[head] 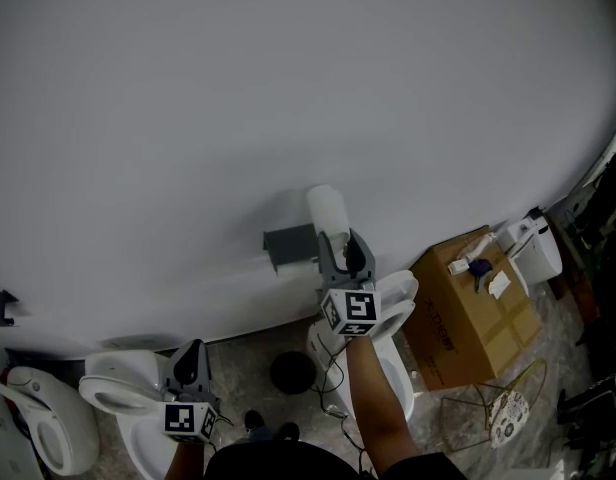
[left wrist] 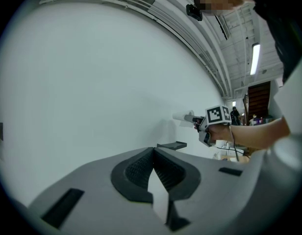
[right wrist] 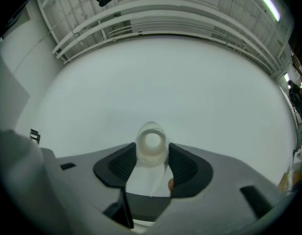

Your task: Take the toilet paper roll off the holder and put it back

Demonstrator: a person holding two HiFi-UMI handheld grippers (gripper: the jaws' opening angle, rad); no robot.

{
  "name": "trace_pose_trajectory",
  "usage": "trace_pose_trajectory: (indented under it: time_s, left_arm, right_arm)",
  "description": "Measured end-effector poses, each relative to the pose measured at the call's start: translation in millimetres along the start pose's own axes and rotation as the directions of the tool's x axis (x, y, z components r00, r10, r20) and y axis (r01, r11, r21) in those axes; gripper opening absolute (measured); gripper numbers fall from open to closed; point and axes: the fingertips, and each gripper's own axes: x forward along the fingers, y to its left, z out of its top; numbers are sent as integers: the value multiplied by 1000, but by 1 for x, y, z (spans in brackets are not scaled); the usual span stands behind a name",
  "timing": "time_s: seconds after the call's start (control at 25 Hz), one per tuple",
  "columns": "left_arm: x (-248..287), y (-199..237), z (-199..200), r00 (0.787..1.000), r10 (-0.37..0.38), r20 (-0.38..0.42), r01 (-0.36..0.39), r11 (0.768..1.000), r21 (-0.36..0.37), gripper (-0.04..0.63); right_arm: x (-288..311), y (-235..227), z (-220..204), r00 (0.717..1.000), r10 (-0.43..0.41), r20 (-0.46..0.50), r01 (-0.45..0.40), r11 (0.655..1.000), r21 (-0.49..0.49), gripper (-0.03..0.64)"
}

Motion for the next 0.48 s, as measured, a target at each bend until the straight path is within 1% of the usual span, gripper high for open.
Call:
trace_pose_trajectory:
  time_s: [0.2,0.48]
  left_arm:
    - [-2,-1,1,1000,0,4,0,1000,-2,3]
    - [-7,0,1,1000,5,2,-5,1000,-2,3]
  right_arm:
    - [0,2,8,1000,6,14,-6,1000,-1,207]
    - [0,5,6,1000,10,8,-10,1000,1,207]
